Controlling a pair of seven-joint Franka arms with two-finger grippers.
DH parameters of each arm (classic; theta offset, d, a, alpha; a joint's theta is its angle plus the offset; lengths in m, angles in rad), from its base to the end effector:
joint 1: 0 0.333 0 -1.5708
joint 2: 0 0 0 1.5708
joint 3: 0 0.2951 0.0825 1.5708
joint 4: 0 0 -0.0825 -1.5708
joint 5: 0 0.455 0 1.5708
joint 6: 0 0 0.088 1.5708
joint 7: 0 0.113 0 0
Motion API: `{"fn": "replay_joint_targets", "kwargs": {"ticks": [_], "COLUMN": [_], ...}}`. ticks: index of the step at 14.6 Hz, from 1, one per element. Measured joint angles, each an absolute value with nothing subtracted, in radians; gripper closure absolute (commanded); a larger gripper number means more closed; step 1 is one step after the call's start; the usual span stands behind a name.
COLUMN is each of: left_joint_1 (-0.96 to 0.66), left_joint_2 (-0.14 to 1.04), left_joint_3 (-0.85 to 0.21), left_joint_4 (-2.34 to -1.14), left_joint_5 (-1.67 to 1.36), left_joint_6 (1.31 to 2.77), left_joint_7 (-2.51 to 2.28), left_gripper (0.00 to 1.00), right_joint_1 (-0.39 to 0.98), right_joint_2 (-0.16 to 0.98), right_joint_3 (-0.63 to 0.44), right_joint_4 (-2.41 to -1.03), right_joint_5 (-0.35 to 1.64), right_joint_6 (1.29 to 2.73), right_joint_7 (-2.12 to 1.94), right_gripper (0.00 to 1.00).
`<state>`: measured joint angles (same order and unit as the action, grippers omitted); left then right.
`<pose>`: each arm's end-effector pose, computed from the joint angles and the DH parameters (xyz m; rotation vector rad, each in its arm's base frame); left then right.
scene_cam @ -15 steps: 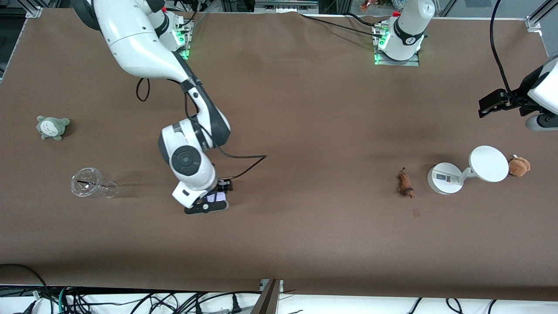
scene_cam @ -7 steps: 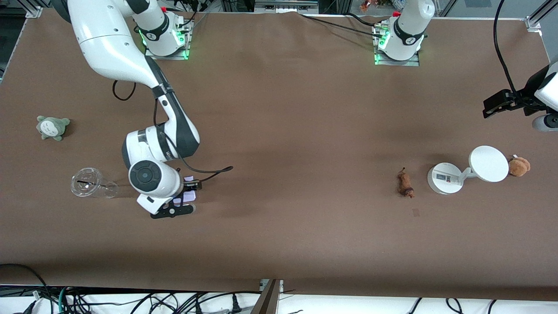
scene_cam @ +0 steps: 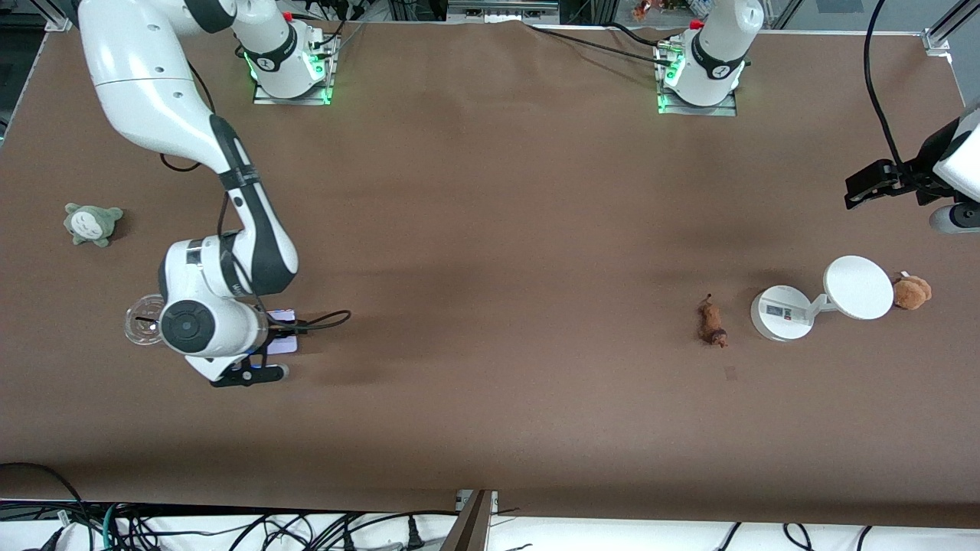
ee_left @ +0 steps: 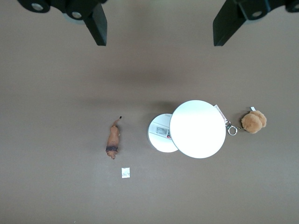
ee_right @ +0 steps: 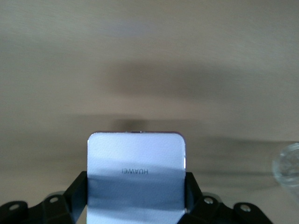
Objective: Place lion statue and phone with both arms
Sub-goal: 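Carry the white phone with the right gripper toward the glass cup, then lower the phone toward the table beside the glass cup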
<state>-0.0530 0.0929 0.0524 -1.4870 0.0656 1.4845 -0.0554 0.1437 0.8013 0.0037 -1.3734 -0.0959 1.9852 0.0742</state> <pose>0.6421 0.0062 0.5770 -3.0639 -0.0879 0.1430 0.7489 0.1042 0.1613 3.0226 0.1805 -0.2722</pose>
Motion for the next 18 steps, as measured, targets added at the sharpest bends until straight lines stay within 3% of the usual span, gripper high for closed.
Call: {"fn": "replay_joint_targets", "kwargs": {"ticks": [18], "left_joint_1": [-0.056], "left_joint_2": [0.098], "left_joint_3": [0.039], "left_joint_4": [-1.481], "left_joint_5": [0.036], "left_joint_6": [1.485], "left_joint_7": [-0.057], "left_gripper": [0.00], "right_joint_1": [0.049], "right_joint_2": [0.817], "right_joint_3": [0.001], "right_joint_4": [-1.403], "right_joint_5": [-0.096], "right_joint_6": [2.007], "right_joint_7": [0.009], "right_gripper": [0.91]}}
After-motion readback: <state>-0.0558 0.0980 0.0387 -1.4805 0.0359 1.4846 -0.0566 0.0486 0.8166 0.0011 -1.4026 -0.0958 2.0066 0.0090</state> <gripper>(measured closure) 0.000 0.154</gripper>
